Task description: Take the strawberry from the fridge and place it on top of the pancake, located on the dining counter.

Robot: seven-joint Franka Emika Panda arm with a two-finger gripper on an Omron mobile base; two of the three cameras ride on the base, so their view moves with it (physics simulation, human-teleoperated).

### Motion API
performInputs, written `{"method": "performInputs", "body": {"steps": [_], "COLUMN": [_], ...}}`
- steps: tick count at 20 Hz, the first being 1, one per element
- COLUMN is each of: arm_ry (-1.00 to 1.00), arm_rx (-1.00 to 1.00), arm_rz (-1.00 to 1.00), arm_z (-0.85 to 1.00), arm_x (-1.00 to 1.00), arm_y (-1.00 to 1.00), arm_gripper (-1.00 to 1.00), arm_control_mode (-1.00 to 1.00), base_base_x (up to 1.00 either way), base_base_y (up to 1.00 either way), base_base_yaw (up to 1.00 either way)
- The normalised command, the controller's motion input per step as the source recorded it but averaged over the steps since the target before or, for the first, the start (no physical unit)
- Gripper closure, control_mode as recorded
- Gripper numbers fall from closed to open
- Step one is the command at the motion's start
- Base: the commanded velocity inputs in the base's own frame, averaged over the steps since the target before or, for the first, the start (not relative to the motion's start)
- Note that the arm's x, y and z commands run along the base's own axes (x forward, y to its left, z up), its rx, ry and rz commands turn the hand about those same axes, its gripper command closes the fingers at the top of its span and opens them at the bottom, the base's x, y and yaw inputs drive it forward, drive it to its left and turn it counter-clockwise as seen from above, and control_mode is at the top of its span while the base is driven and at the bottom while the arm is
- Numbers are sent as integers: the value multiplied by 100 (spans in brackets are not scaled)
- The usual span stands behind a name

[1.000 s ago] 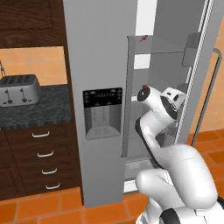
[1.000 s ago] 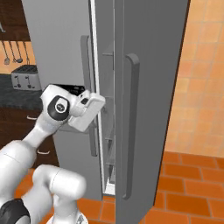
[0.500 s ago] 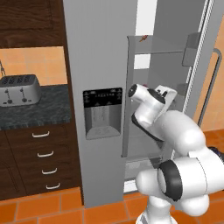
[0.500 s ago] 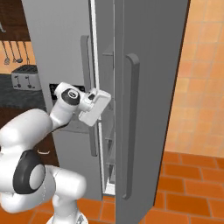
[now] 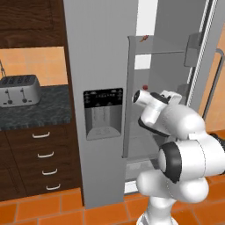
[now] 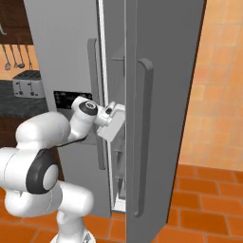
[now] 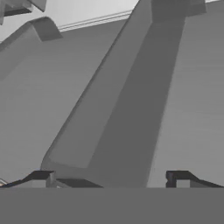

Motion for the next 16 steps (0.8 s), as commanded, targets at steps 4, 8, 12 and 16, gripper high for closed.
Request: {"method": "performInputs", "body": {"steps": [4,8,12,16], "arm_ry": [2,5,0,0], "arm_rx": [-2,0,0,0], "arm_rz": [-9,-8,-1,0], "arm_z": [-5,0,-2,0], "arm_x": [0,0,0,0], "arm_y": [-51,-73,-96,-87], "arm_gripper": [-100,-100,-100,-100], "arm_control_mode": [-100,-100,-100,-100], "base_base_x": [0,0,0,0], "base_base_y": [0,0,0,0], "base_base_yaw": [0,0,0,0]}}
